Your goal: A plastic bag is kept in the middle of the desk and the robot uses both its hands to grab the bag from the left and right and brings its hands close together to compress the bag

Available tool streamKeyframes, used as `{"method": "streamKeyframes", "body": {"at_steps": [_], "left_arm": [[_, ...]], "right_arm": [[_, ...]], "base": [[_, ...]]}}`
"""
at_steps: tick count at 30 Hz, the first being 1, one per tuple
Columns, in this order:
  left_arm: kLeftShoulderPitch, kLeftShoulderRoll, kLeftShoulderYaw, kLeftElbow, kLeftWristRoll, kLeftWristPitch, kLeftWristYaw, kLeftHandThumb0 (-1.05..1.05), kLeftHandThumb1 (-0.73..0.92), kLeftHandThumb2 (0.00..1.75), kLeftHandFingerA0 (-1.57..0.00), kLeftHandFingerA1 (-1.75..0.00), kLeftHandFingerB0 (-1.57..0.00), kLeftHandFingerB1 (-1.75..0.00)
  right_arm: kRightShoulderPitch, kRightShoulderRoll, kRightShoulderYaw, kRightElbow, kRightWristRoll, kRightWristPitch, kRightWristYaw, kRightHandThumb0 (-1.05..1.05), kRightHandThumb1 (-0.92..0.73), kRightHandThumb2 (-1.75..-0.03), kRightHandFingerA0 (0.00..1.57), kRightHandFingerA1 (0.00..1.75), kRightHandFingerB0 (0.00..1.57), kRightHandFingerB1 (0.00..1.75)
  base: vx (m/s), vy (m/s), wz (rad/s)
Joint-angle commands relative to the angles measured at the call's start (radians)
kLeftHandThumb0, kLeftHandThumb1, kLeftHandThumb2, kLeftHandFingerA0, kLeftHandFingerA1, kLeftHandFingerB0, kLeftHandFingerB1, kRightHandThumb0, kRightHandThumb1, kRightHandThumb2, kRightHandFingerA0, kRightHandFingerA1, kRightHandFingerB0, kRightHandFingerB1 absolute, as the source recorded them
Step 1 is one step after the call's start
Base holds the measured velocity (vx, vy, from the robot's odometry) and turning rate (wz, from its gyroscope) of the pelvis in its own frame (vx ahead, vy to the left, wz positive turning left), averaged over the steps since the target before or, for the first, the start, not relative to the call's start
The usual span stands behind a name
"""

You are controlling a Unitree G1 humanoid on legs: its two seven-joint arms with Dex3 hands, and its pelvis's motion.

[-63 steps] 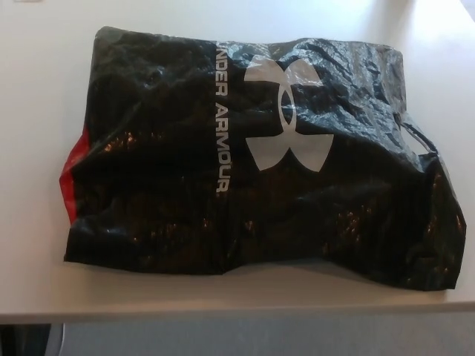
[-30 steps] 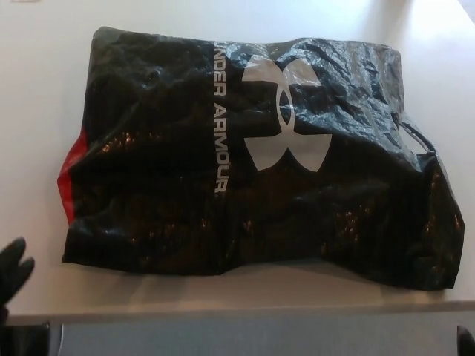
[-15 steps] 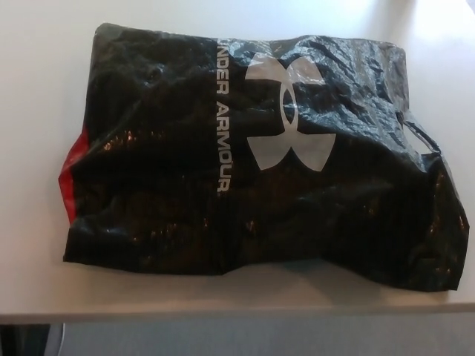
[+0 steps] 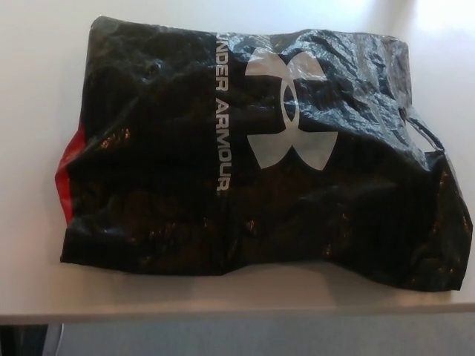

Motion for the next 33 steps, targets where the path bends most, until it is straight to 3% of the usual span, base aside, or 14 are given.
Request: {"method": "streamKeyframes", "body": {"at_steps": [1, 3, 12, 14, 19, 20, 22, 23, 24, 25, 27, 28, 29, 33], "left_arm": [[-0.122, 0.092, -0.075, 0.398, 0.031, 0.352, -0.044, -0.91, 0.82, 1.19, 0.00, -0.24, -0.05, -0.23], [-0.112, 0.082, -0.099, 0.456, 0.041, 0.350, -0.046, -0.85, 0.92, 0.76, -0.02, -0.30, -0.09, -0.26], [-0.067, -0.022, -0.189, 0.672, 0.030, 0.266, -0.045, -0.76, 0.92, 0.78, -0.03, -0.23, -0.09, -0.26], [-0.070, -0.031, -0.215, 0.728, 0.051, 0.251, -0.031, -0.83, 0.83, 1.19, -0.04, -0.29, -0.12, -0.37], [-0.071, -0.058, -0.244, 0.795, 0.036, 0.262, -0.039, -0.84, 0.91, 0.76, -0.06, -0.23, -0.14, -0.26], [-0.078, -0.062, -0.254, 0.821, 0.034, 0.237, -0.051, -0.76, 0.79, 1.17, 0.00, -0.28, -0.12, -0.33], [-0.084, -0.065, -0.260, 0.836, 0.030, 0.238, -0.050, -0.80, 0.92, 0.77, -0.03, -0.22, -0.09, -0.25], [-0.095, -0.085, -0.269, 0.854, 0.027, 0.241, -0.036, -0.83, 0.92, 0.80, -0.03, -0.22, -0.14, -0.26], [-0.105, -0.089, -0.280, 0.867, 0.030, 0.255, -0.036, -0.82, 0.78, 1.15, -0.03, -0.24, -0.10, -0.29], [-0.107, -0.095, -0.289, 0.871, 0.033, 0.256, -0.031, -0.86, 0.92, 0.81, -0.02, -0.22, -0.13, -0.25], [-0.111, -0.108, -0.295, 0.881, 0.023, 0.247, -0.039, -0.85, 0.92, 0.81, 0.00, -0.21, -0.12, -0.25], [-0.113, -0.129, -0.301, 0.886, 0.011, 0.251, -0.056, -0.83, 0.78, 1.18, -0.02, -0.22, -0.09, -0.26], [-0.125, -0.143, -0.306, 0.896, 0.012, 0.246, -0.051, -0.90, 0.91, 0.82, 0.00, -0.24, -0.11, -0.24], [-0.156, -0.183, -0.288, 0.922, -0.033, 0.264, -0.089, -0.91, 0.90, 0.84, 0.00, -0.21, -0.10, -0.23]], "right_arm": [[-0.218, -0.082, 0.019, 0.323, -0.013, 0.346, 0.075, -1.04, -0.64, -1.05, 0.00, 0.13, 0.00, 0.00], [-0.239, -0.081, 0.025, 0.395, -0.005, 0.362, 0.071, -1.03, -0.64, -1.06, 0.00, 0.14, 0.00, 0.00], [-0.312, -0.083, 0.038, 0.766, 0.047, 0.380, 0.061, -1.02, -0.66, -1.05, 0.03, 0.18, 0.00, 0.00], [-0.317, -0.081, 0.037, 0.838, 0.065, 0.376, 0.072, -1.03, -0.67, -1.07, 0.01, 0.14, 0.00, 0.00], [-0.313, -0.070, 0.045, 0.943, 0.085, 0.377, 0.089, -0.98, -0.79, -1.13, 0.02, 0.15, 0.00, 0.03], [-0.314, -0.066, 0.050, 0.971, 0.082, 0.371, 0.077, -0.93, -0.80, -1.16, 0.02, 0.20, 0.00, 0.08], [-0.317, -0.066, 0.056, 0.990, 0.083, 0.364, 0.071, -0.86, -0.92, -0.73, 0.00, 0.25, 0.00, 0.00], [-0.313, -0.055, 0.068, 1.025, 0.083, 0.343, 0.060, -0.91, -0.86, -1.21, 0.00, 0.19, 0.00, 0.09], [-0.311, -0.051, 0.075, 1.028, 0.085, 0.347, 0.057, -0.91, -0.85, -1.22, 0.00, 0.18, 0.00, 0.09], [-0.312, -0.048, 0.082, 1.041, 0.087, 0.341, 0.049, -0.94, -0.88, -1.23, 0.00, 0.18, 0.00, 0.06], [-0.314, -0.040, 0.092, 1.054, 0.095, 0.339, 0.043, -0.95, -0.90, -1.23, 0.00, 0.18, 0.00, 0.05], [-0.311, -0.023, 0.091, 1.061, 0.108, 0.344, 0.039, -0.96, -0.90, -1.23, 0.00, 0.17, 0.00, 0.04], [-0.311, -0.015, 0.094, 1.070, 0.116, 0.334, 0.037, -0.96, -0.90, -1.24, 0.00, 0.17, 0.00, 0.04], [-0.314, 0.010, 0.089, 1.076, 0.150, 0.327, 0.045, -0.91, -0.86, -1.23, 0.00, 0.16, 0.00, 0.09]], "base": [[0.00, 0.000, 0.00], [0.00, 0.000, 0.00], [0.00, 0.000, 0.00], [0.00, 0.000, 0.00], [0.00, 0.000, 0.00], [0.00, 0.000, 0.00], [0.00, 0.000, 0.00], [0.00, 0.000, 0.00], [0.00, 0.000, 0.00], [0.00, 0.000, 0.00], [0.00, 0.000, 0.00], [0.00, 0.000, 0.00], [0.00, 0.000, 0.00], [0.00, 0.000, 0.00]]}}
